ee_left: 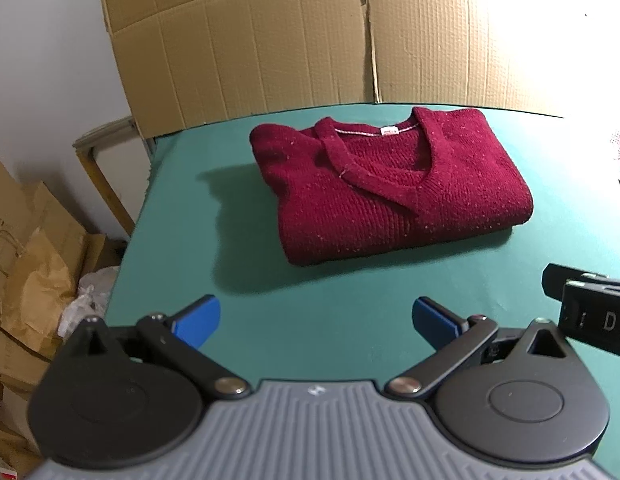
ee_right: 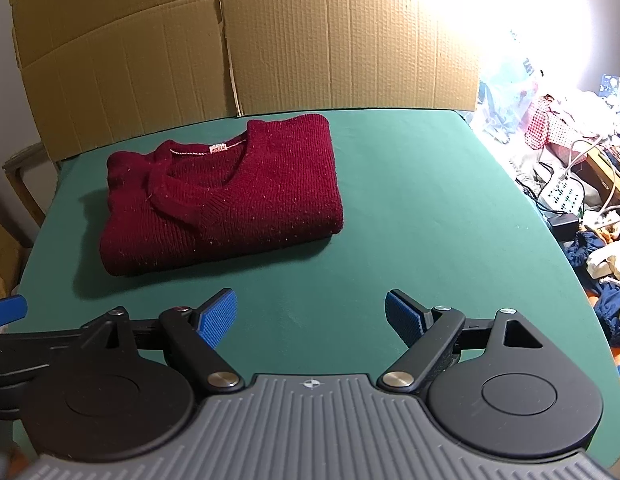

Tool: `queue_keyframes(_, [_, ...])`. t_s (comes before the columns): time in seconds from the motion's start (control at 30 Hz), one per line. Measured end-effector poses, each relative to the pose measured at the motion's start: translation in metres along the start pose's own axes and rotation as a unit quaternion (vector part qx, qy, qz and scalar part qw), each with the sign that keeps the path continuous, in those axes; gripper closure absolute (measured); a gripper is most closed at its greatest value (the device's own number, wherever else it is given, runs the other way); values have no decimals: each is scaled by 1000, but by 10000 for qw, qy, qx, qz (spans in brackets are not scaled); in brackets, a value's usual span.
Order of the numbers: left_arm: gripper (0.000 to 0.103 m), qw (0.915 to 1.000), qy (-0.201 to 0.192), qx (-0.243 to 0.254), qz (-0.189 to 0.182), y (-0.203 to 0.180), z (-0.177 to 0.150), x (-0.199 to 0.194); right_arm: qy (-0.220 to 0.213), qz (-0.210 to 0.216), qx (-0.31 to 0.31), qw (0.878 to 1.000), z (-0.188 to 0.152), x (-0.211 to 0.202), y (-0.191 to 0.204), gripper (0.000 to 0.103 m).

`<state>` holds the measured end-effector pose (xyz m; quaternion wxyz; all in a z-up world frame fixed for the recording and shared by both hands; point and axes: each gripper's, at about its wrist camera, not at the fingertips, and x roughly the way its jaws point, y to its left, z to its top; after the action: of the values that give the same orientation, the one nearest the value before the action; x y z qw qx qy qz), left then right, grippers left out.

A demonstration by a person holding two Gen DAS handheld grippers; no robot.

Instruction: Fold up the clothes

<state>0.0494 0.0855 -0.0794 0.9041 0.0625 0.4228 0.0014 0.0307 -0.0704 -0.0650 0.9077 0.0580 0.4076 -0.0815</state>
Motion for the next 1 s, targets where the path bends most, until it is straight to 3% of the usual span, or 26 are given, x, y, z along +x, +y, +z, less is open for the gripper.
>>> queue_keyframes(1.0, [1, 9991, -320, -127, -263, 12, 10, 5, -34, 165, 319, 9993, 9, 7, -2, 19])
